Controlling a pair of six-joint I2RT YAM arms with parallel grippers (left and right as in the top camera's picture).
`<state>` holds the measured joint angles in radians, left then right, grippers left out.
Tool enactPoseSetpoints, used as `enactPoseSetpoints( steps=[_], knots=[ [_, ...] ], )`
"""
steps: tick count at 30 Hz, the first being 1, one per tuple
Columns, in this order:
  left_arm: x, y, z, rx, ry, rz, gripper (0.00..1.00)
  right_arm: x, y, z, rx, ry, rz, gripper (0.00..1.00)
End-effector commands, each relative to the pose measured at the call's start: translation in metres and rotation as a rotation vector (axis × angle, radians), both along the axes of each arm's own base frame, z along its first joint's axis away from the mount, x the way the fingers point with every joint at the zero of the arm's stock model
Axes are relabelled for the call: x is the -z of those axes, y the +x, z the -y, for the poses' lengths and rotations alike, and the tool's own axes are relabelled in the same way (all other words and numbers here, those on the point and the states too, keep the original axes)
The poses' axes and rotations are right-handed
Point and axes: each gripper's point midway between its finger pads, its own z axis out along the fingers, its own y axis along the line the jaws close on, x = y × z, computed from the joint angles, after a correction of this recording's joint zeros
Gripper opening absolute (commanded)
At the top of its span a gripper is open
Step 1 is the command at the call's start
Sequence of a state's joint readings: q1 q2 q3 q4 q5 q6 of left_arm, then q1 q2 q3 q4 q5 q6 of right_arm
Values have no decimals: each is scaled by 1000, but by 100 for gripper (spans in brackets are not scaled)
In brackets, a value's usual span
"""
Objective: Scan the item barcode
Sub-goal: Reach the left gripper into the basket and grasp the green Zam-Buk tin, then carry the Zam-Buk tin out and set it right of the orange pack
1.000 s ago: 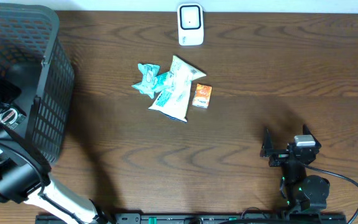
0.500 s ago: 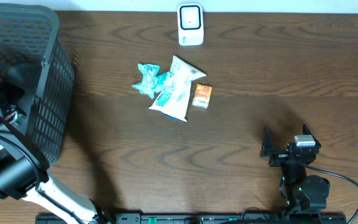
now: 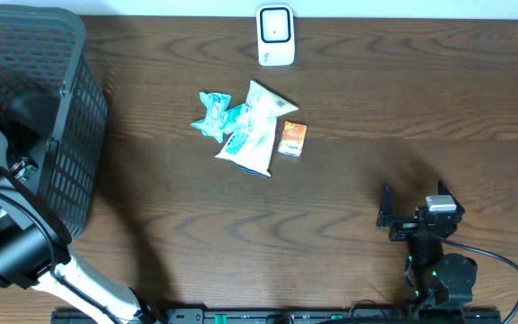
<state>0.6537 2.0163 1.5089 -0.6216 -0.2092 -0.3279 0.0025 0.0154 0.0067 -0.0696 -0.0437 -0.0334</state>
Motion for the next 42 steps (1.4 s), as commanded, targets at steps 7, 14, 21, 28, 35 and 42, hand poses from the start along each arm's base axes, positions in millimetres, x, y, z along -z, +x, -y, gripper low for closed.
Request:
enactPoseSetpoints(
  steps=[7,14,21,28,35,42],
  knots=[
    [29,-17,1,22,-3,-48,98,1,0,0,4,10,-3,99],
    [38,-22,-6,3,12,-28,98,1,0,0,4,10,-3,99],
    [44,-26,-3,2,4,-37,83,1,0,0,4,10,-3,99],
    [49,-14,11,40,-75,27,66,1,0,0,4,10,-3,99],
    [51,-14,17,49,-109,27,55,1,0,0,4,10,-3,99],
    [10,-6,20,69,-87,118,55,1,0,0,4,10,-3,99]
  ],
)
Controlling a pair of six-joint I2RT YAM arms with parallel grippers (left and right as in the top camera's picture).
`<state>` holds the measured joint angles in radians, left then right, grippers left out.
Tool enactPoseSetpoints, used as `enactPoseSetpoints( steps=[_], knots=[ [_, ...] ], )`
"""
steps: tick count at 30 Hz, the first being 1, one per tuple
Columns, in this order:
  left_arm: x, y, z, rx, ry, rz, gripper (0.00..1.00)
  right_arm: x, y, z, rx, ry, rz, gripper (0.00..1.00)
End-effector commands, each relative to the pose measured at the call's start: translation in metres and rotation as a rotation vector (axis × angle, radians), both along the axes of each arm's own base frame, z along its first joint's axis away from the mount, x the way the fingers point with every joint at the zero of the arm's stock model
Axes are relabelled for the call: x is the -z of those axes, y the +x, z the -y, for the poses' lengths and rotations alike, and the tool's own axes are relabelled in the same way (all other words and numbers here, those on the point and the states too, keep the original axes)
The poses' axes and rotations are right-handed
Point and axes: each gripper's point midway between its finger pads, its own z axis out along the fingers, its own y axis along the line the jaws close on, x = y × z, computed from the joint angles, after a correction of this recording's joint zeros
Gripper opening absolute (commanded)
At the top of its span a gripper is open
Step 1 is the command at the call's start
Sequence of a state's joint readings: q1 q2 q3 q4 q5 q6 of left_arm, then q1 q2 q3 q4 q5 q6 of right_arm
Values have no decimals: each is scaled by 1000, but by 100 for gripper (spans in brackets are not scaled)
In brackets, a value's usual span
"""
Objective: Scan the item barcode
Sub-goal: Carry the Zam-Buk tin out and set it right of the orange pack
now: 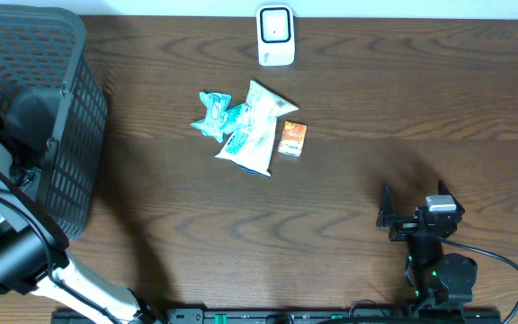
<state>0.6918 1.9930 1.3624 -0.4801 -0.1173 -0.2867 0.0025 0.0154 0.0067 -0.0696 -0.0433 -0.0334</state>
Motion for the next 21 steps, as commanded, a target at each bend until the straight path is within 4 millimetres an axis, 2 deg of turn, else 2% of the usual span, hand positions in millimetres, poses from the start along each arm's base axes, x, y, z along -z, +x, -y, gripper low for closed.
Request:
enactPoseSetpoints(
  steps=[1,3,6,7,10,12,13,15,17,19,21],
  knots=[
    [-29,8,16,43,-32,95,54,1,0,0,3,10,-3,99],
    [-49,12,18,57,-21,147,54,1,0,0,3,10,-3,99],
    [-99,16,19,62,44,253,55,1,0,0,3,9,-3,99],
    [-128,15,20,66,90,306,55,1,0,0,3,10,-3,99],
    [-172,11,23,47,150,401,55,1,0,0,3,10,-3,99],
    [-220,4,31,2,194,530,55,1,0,0,3,10,-3,99],
    [-235,3,35,1,202,577,55,1,0,0,3,10,-3,99],
    [-279,4,55,52,208,724,55,1,0,0,4,10,-3,99],
    [-325,6,88,117,161,905,55,1,0,0,3,10,-3,99],
    [-346,10,112,147,94,1003,55,1,0,0,3,10,-3,99],
    [-363,20,153,228,-19,1089,55,1,0,0,3,10,-3,99]
  ],
)
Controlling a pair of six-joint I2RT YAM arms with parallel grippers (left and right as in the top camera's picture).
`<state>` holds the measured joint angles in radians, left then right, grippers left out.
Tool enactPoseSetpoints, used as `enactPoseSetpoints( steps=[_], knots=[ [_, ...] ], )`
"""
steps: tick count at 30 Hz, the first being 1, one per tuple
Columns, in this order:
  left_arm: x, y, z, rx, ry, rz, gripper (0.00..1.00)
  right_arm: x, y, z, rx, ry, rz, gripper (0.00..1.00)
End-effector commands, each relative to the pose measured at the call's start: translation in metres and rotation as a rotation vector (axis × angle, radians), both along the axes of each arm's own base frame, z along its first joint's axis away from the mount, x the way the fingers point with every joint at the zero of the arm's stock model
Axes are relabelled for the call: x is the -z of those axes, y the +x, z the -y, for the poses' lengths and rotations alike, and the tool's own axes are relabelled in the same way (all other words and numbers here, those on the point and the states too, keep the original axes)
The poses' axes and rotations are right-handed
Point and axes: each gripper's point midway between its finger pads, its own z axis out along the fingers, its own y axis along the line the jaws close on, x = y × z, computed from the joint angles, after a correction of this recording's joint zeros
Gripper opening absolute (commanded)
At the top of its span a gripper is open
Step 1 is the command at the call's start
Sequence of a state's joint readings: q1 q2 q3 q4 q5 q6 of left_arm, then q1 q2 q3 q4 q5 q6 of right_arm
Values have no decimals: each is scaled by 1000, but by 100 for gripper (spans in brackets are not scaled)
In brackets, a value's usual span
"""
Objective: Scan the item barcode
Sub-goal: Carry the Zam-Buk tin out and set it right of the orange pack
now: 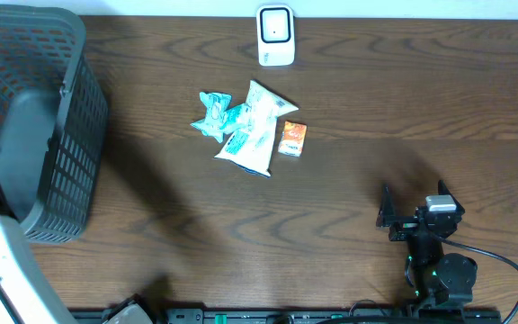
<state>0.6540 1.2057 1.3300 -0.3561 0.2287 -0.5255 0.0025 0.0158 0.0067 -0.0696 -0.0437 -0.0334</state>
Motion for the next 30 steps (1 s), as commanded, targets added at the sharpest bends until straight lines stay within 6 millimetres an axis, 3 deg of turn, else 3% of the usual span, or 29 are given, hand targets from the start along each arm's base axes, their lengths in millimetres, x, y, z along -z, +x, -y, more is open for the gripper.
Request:
enactPoseSetpoints(
  steps=[1,2,4,5,9,12,20,24,30],
  knots=[
    [-24,25,79,270,-158,133,55,1,0,0,4,10,-2,99],
    [-25,30,94,315,-162,132,55,1,0,0,4,9,-2,99],
    [-20,45,142,447,-175,109,55,1,0,0,4,10,-2,99],
    [-16,53,170,527,-175,89,55,1,0,0,4,10,-2,99],
    [7,70,253,754,-168,11,56,1,0,0,4,9,-2,99],
    [41,82,317,881,-186,-87,56,1,0,0,4,10,-2,99],
    [147,102,458,1109,-173,-281,56,1,0,0,4,10,-2,99],
    [196,104,517,1208,-161,-307,56,1,0,0,4,10,-2,99],
    [244,102,557,1234,-210,-343,60,1,0,0,4,10,-2,99]
  ],
)
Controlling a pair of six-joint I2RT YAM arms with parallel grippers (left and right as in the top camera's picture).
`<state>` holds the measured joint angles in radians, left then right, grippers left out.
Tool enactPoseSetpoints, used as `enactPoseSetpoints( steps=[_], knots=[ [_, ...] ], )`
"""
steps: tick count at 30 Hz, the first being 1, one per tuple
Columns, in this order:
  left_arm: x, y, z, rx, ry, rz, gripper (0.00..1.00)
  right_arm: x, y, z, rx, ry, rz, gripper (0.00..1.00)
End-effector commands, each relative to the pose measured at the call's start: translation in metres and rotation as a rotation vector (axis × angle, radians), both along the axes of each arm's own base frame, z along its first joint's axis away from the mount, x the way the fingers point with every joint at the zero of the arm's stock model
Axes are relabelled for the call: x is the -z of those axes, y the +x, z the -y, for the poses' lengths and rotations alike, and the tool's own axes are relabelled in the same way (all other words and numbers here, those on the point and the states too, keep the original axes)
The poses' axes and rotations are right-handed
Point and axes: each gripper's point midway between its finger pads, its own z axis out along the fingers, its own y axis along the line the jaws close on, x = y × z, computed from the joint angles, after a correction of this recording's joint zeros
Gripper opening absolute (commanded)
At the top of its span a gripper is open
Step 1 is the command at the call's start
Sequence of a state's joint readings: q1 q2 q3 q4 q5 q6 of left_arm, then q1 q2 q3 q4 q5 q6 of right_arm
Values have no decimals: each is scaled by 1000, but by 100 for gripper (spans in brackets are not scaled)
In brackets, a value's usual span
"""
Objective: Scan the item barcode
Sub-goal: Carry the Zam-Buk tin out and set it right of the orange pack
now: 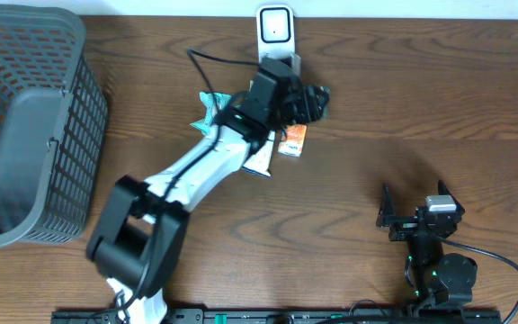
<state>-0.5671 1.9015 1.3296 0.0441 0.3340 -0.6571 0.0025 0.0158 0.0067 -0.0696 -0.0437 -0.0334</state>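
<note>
A white barcode scanner (275,34) stands at the table's far edge. In front of it lies a small pile: a teal packet (208,114), a white packet (261,162) mostly hidden under my left arm, and a small orange packet (292,139). My left arm reaches from the near left across the pile. Its gripper (316,101) hovers just past the orange packet, below and right of the scanner. The overhead view does not show how its jaws stand or whether they hold anything. My right gripper (412,205) rests open at the near right, far from the packets.
A large grey mesh basket (61,135) fills the far left of the table. A black cable (218,58) loops from the left arm toward the scanner. The right arm's base (443,274) and its cable sit at the near right edge.
My left arm was at the far left edge beside the basket. It now stretches across the packet pile with its gripper near the scanner. The packets and the right arm have not moved.
My left arm was first over the basket at the far left and was still there at the second moment. Then it showed only at the table's left edge, leaving the basket in full view. Now it is over the packets below the scanner. The right arm stayed parked.
</note>
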Motion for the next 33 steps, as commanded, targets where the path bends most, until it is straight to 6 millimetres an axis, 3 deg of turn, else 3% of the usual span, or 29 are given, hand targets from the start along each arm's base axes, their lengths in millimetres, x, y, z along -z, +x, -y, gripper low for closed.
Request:
enactPoseSetpoints(
  steps=[1,6,11,16,19,24,27,29,31,33],
  knots=[
    [21,1,14,-9,-4,-22,60,1,0,0,4,10,-2,99],
    [46,-6,23,4,28,-59,62,1,0,0,4,10,-2,99],
    [51,-8,24,9,38,-66,94,1,0,0,4,10,-2,99],
    [43,3,11,-19,27,-57,98,1,0,0,4,10,-2,99],
    [16,8,4,-20,-16,-24,99,1,0,0,4,10,-2,99],
    [-68,0,-20,-8,-68,95,99,1,0,0,4,10,-2,99],
    [-116,-20,-40,22,-34,193,99,1,0,0,4,10,-2,99],
    [-138,-36,-54,47,7,243,99,1,0,0,4,10,-2,99],
    [-153,-62,-81,65,93,268,99,1,0,0,4,10,-2,99],
    [-155,-79,-107,43,185,257,99,1,0,0,4,10,-2,99]
  ],
)
